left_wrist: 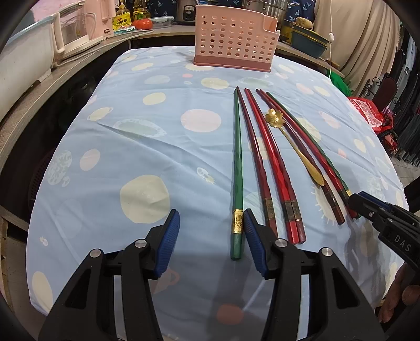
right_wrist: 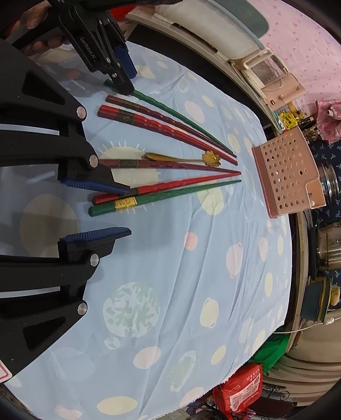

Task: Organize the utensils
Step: 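Grasp a green chopstick with the left tool while the right tool grasps another green chopstick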

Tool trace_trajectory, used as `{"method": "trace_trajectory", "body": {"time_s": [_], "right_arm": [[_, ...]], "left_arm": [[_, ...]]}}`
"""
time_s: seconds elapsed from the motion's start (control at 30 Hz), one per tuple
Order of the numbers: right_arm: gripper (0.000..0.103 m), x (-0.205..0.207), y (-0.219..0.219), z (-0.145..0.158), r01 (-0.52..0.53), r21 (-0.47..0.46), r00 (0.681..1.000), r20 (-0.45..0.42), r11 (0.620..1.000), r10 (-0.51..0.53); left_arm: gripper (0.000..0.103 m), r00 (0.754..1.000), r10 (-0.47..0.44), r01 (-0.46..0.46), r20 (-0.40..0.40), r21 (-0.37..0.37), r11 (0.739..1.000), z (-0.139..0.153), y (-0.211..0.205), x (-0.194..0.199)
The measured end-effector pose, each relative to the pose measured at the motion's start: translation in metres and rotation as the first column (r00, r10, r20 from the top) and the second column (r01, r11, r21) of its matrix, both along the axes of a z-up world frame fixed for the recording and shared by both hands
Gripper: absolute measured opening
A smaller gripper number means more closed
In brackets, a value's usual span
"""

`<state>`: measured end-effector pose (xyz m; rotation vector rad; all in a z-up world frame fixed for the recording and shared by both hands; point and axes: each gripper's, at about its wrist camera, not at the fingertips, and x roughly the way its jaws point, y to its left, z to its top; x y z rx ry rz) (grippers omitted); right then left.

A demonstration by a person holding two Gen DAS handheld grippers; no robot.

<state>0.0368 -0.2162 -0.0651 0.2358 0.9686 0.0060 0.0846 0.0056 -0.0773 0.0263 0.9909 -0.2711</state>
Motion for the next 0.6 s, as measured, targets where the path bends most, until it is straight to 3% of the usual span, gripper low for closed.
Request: {"method": "trace_trajectory", "body": {"time_s": [0.6], "right_arm": [[0.019,0.0,-0.002,-0.001,0.008,-0.001,1.0,-0.002,1.0,-0.008]], "left_arm": [[0.048,1.0,0.004,-0.004,-0.002,-0.005,1.0,0.0,0.0,0.0]]}}
